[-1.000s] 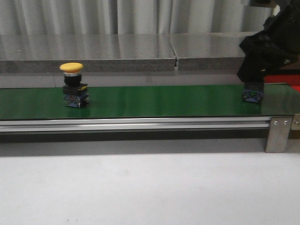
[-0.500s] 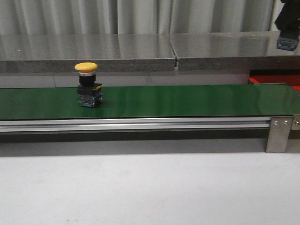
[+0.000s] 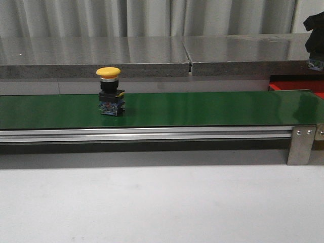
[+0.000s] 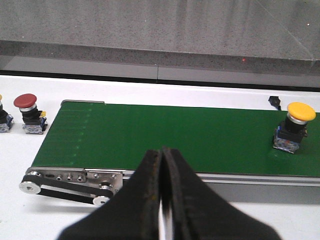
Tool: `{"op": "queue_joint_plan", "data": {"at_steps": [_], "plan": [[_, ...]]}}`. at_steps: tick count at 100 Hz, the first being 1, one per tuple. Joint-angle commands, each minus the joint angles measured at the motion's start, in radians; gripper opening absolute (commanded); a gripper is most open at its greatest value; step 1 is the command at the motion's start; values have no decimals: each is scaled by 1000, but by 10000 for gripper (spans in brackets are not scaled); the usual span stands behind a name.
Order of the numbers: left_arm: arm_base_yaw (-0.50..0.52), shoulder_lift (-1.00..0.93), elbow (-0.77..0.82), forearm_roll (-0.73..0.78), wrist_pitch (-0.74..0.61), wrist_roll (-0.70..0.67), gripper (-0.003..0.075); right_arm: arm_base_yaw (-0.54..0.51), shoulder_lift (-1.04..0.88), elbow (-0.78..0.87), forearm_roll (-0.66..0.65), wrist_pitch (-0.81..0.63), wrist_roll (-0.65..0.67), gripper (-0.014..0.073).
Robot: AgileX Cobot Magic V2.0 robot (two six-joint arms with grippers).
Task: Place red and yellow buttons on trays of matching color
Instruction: 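Lift the red button into the red tray and open the right gripper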
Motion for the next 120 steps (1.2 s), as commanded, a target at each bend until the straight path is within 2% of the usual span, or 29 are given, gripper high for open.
{"op": "queue_joint_plan", "data": {"at_steps": [1, 26, 107, 114, 120], "plan": [[-8, 5, -24, -8, -71, 1, -19, -11, -18, -70, 17, -59, -1, -57], [-8, 5, -24, -8, -71, 1, -19, -12, 77, -134, 17, -67, -1, -57], [-8, 5, -24, -8, -71, 1, -19, -12, 177, -137, 15, -94, -1, -54], [-8, 5, -24, -8, -71, 1, -19, -12, 177, -137, 15, -92, -1, -25], [-8, 5, -24, -8, -71, 1, -19, -12, 177, -137, 15, -85, -1, 34]]}}
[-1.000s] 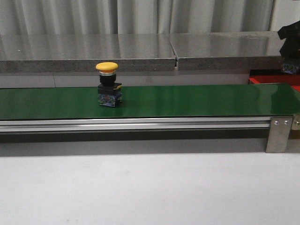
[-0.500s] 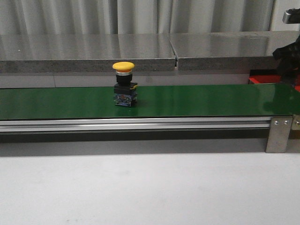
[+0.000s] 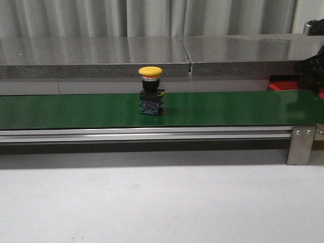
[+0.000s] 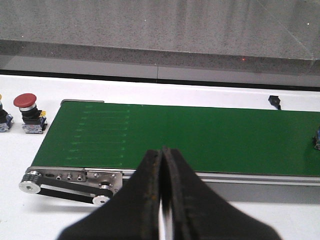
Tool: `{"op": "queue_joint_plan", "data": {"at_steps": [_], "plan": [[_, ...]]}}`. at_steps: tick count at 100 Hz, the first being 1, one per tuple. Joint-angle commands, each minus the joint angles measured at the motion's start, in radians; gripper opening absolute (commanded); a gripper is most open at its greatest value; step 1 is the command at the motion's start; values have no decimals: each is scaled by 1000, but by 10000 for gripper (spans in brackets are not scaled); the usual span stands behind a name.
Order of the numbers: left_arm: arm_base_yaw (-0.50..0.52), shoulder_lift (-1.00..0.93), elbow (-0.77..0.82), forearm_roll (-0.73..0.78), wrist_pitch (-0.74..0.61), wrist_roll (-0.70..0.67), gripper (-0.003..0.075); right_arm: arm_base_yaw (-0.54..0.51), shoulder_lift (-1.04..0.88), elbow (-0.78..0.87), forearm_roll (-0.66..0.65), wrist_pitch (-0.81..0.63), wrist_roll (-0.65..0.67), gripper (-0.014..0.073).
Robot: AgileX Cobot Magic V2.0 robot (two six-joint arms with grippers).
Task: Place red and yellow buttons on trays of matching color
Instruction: 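Lift the red button into the red tray and open the right gripper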
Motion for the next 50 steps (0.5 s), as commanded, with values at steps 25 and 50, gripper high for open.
{"op": "queue_joint_plan", "data": {"at_steps": [25, 50], "plan": [[-8, 5, -24, -8, -73, 1, -19, -6, -65, -36, 15, -45, -3, 484], [-8, 5, -24, -8, -73, 1, -19, -6, -90, -63, 15, -45, -3, 631]]}}
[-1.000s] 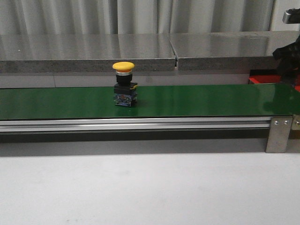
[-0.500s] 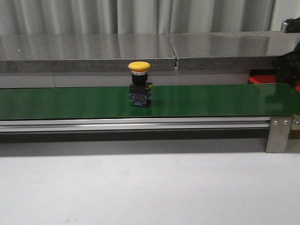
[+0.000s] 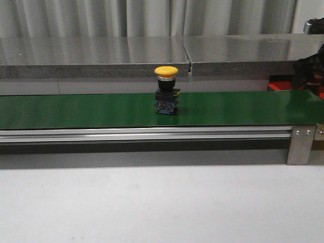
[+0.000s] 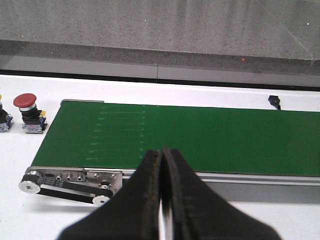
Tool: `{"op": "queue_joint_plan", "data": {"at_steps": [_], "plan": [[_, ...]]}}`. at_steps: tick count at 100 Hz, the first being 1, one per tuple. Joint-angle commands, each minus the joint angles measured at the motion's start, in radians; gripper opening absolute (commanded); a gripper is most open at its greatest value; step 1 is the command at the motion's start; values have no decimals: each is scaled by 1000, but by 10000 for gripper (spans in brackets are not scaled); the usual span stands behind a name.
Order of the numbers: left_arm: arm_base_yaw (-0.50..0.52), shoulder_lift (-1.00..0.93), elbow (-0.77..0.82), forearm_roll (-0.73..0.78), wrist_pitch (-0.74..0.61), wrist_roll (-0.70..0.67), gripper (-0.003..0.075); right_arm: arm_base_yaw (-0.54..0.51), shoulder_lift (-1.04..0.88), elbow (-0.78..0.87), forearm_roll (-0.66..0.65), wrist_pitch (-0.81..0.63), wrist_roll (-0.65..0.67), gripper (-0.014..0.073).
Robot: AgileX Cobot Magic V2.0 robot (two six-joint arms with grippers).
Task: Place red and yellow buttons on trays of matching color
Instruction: 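Lift the red button into the red tray and open the right gripper, then lower the right gripper onto the yellow button on the belt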
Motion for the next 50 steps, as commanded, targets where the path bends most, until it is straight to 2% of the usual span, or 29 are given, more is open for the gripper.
{"op": "queue_joint_plan", "data": {"at_steps": [1, 28, 50], "plan": [[-8, 5, -24, -8, -73, 1, -19, -6, -94, -48, 15, -35, -3, 631], [-8, 5, -24, -8, -73, 1, -19, -6, -210, -100, 15, 66, -5, 623], [-8, 5, -24, -8, -73, 1, -19, -4, -310, -99, 15, 238, -49, 622]]}}
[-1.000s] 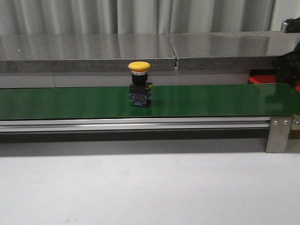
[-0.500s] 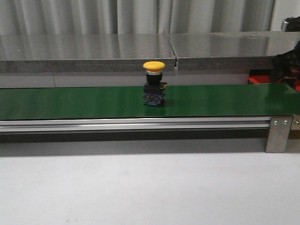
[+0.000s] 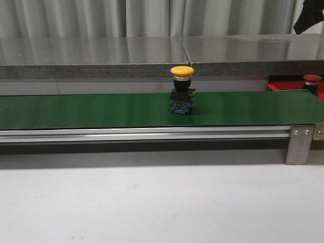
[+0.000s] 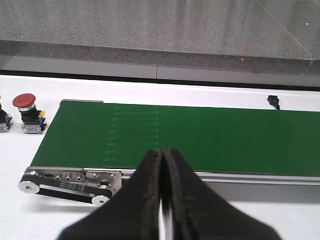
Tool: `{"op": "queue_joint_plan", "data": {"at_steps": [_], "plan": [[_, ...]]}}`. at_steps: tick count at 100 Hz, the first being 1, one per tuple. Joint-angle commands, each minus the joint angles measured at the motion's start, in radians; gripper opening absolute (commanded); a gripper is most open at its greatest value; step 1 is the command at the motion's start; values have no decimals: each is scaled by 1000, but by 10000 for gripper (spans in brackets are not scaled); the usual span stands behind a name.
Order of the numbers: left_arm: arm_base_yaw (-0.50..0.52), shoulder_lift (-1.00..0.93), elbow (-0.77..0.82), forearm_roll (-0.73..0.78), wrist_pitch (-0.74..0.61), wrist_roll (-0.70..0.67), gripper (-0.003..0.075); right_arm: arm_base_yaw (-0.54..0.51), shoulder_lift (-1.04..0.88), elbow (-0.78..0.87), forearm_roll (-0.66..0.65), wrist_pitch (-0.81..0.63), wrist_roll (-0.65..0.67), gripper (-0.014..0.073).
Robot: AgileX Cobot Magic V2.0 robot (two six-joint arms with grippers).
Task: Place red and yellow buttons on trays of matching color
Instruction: 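Lower the right gripper onto the yellow button on the belt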
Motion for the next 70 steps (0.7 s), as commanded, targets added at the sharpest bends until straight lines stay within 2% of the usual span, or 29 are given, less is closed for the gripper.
{"op": "queue_joint_plan", "data": {"at_steps": [1, 14, 35, 70], "plan": [[-8, 5, -24, -8, -73, 1, -19, -4, -102, -33, 17, 51, -29, 622], [-8, 5, -24, -8, -73, 1, -19, -3, -143, -6, 37, 154, -36, 622], [-8, 5, -24, -8, -73, 1, -19, 21, -255, 129, 84, 295, -145, 622], [-8, 5, -24, -8, -73, 1, -19, 125, -403, 410, 108, 292, -256, 622]]}}
